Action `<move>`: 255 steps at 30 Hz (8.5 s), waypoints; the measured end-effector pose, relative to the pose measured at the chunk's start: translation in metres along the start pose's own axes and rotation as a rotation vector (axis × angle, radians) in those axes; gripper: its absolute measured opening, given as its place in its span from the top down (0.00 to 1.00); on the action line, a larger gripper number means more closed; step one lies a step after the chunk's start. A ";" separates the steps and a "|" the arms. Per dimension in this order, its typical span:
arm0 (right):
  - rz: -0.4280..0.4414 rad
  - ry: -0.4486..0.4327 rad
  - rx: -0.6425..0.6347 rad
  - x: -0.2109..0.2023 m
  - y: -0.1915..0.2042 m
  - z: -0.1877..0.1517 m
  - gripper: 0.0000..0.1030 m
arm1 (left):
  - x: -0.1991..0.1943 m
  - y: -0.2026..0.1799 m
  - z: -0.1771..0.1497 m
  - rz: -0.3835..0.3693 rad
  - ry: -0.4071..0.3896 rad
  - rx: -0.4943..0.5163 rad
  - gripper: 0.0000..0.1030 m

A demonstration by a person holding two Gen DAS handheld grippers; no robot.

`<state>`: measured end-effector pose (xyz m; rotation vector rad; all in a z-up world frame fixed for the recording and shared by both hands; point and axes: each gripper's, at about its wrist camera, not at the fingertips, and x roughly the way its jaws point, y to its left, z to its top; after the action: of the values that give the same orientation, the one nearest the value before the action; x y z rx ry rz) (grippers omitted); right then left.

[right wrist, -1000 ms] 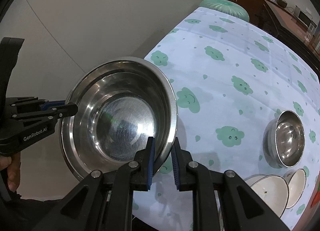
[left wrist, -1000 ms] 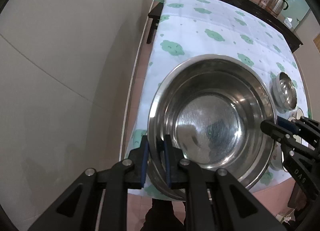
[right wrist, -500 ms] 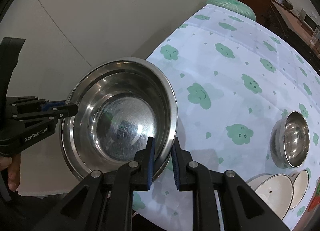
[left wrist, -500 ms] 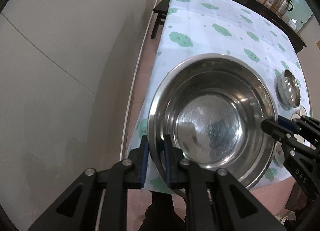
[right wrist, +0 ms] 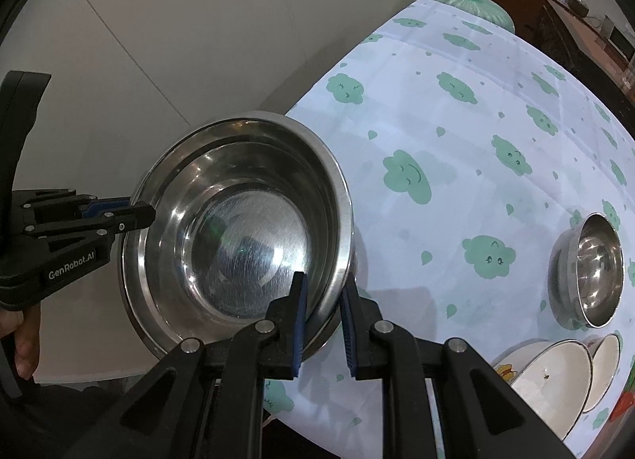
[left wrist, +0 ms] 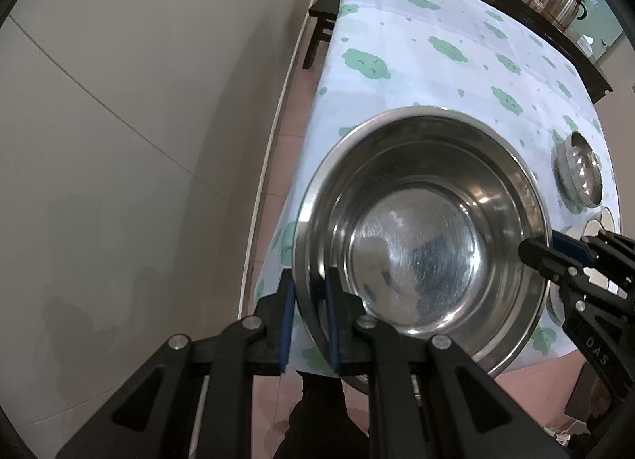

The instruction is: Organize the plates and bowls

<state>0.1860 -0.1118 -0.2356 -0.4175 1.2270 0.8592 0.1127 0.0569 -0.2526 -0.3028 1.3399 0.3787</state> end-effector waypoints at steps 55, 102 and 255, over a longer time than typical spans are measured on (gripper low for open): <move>-0.057 0.057 -0.038 0.030 0.007 -0.008 0.80 | 0.035 0.001 -0.005 -0.035 0.063 0.011 0.86; -0.185 -0.095 0.407 -0.064 -0.163 -0.113 0.73 | -0.001 -0.222 0.032 -0.169 -0.019 0.381 0.58; -0.198 -0.004 0.603 -0.084 -0.226 -0.177 0.84 | -0.002 -0.358 -0.016 -0.171 0.076 0.692 0.91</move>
<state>0.2368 -0.4057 -0.2490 -0.0446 1.3459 0.2925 0.2538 -0.2722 -0.2555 0.1499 1.4239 -0.2493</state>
